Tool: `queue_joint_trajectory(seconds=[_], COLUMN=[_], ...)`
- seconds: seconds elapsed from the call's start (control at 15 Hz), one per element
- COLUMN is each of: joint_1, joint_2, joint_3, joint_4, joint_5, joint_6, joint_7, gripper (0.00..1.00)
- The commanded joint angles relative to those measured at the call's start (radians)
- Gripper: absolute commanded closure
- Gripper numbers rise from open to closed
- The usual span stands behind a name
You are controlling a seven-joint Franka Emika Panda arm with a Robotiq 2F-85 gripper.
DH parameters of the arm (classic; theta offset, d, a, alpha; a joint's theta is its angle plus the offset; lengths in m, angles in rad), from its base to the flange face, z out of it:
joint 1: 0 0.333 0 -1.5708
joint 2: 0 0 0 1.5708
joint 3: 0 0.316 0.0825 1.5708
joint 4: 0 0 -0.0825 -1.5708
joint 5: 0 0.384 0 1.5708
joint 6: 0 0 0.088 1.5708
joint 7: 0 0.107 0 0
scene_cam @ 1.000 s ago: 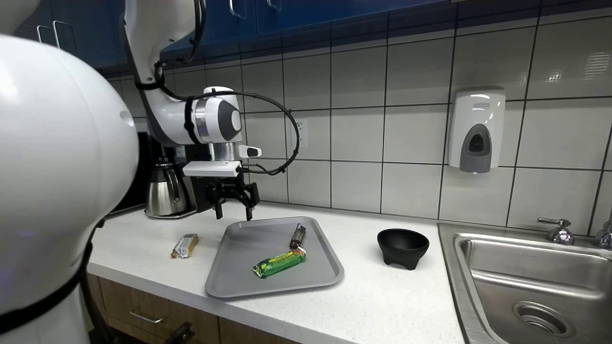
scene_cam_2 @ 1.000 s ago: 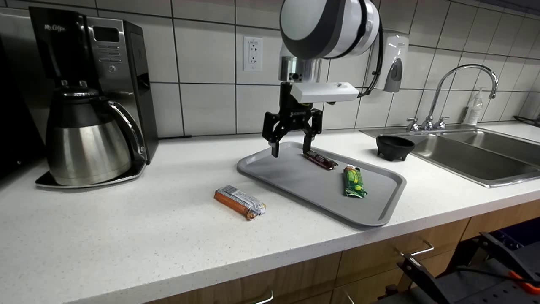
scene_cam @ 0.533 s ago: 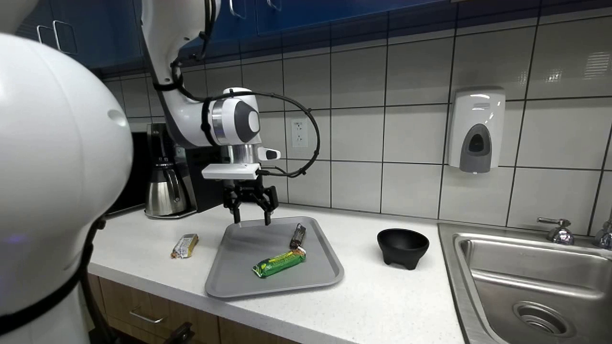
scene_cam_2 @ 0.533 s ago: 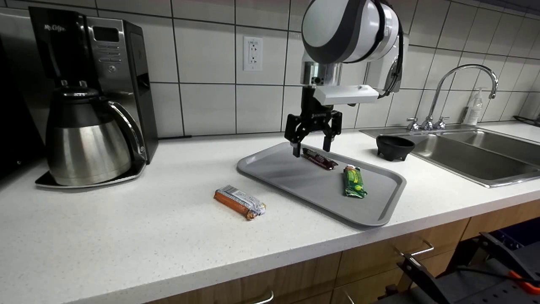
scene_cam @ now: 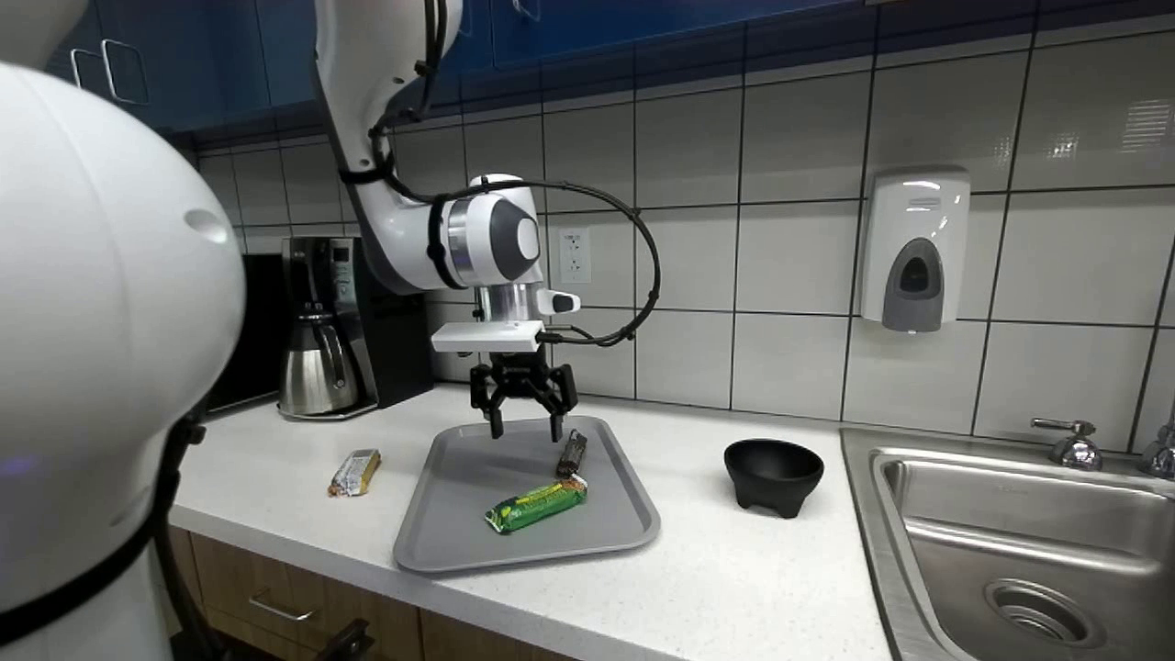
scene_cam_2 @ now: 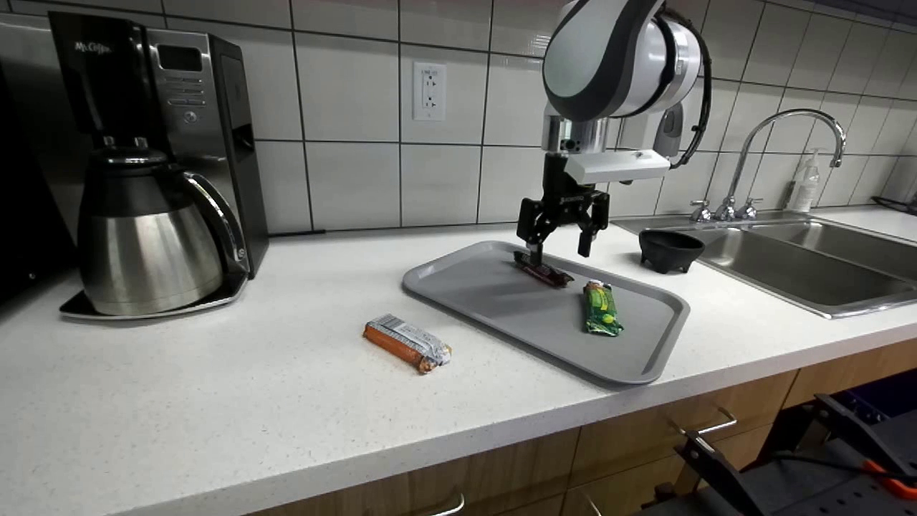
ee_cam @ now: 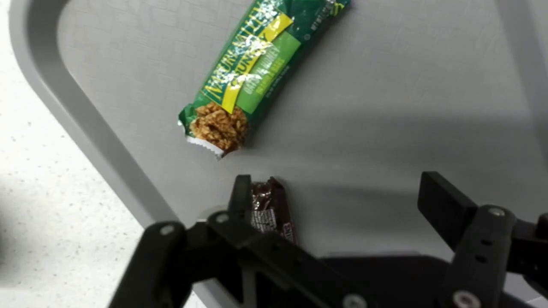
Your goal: Remove the items from the grey tray and put them on the counter
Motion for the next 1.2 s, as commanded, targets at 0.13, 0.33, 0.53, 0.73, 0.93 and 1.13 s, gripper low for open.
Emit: queue_joint_trajectory(seconds=[0.13,0.33,0.53,0.73,0.93,1.13], joint_1=[-0.021,-0.016,-0.011,-0.008,-0.004,-0.004], joint_2=[0.074,0.119,0.164,0.204,0.238,0.266], joint_3=[-0.026,-0.039,-0.046,-0.05,-0.054,-0.057], joint_4=[0.061,0.109,0.162,0.208,0.236,0.261], joint_5=[-0.042,-0.046,-0.045,-0.042,-0.04,-0.035], joint_6=[0.004,0.0,-0.002,-0.005,-0.005,-0.008], joint_7=[-0.01,-0.002,0.004,0.004,0.006,0.006], gripper=[0.0,0.0,0.0,0.0,0.0,0.0])
